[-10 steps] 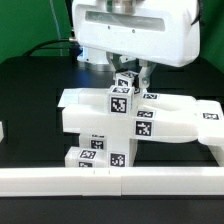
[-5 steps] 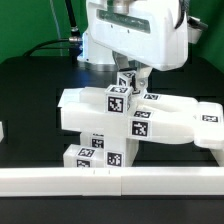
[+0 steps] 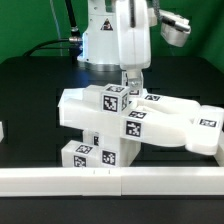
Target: Assemble chair
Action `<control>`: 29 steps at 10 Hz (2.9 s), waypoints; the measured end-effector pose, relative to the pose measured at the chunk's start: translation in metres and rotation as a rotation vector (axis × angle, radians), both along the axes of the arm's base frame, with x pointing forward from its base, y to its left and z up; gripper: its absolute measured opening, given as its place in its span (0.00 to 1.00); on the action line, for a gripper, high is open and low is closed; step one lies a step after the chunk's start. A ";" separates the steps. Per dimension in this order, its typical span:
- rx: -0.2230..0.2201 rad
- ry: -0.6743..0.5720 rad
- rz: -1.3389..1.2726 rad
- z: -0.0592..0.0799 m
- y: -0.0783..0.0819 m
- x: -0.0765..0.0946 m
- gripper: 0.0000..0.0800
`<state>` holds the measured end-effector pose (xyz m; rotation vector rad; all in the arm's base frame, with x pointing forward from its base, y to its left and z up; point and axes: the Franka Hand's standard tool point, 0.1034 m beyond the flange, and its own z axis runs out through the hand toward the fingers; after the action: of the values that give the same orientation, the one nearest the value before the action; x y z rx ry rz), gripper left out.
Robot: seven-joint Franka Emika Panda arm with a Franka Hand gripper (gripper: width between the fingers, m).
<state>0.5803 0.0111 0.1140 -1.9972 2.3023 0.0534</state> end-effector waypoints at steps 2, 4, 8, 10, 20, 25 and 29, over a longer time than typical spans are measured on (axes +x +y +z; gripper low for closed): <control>0.012 0.000 -0.104 0.000 0.001 0.001 0.36; 0.010 0.000 -0.081 -0.001 0.001 0.001 0.36; 0.000 -0.013 0.120 -0.002 0.001 0.002 0.80; -0.007 -0.026 0.264 -0.002 0.001 0.002 0.81; -0.083 -0.047 1.233 -0.001 -0.003 -0.001 0.81; -0.097 -0.050 1.444 -0.002 -0.004 -0.001 0.58; -0.096 -0.049 1.418 -0.001 -0.004 -0.001 0.36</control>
Offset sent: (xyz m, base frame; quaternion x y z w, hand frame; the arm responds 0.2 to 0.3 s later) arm 0.0000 0.0000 0.0000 0.0000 0.0000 0.0000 1.0000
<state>0.5794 0.0069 0.1125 -3.0843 0.4530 -0.0140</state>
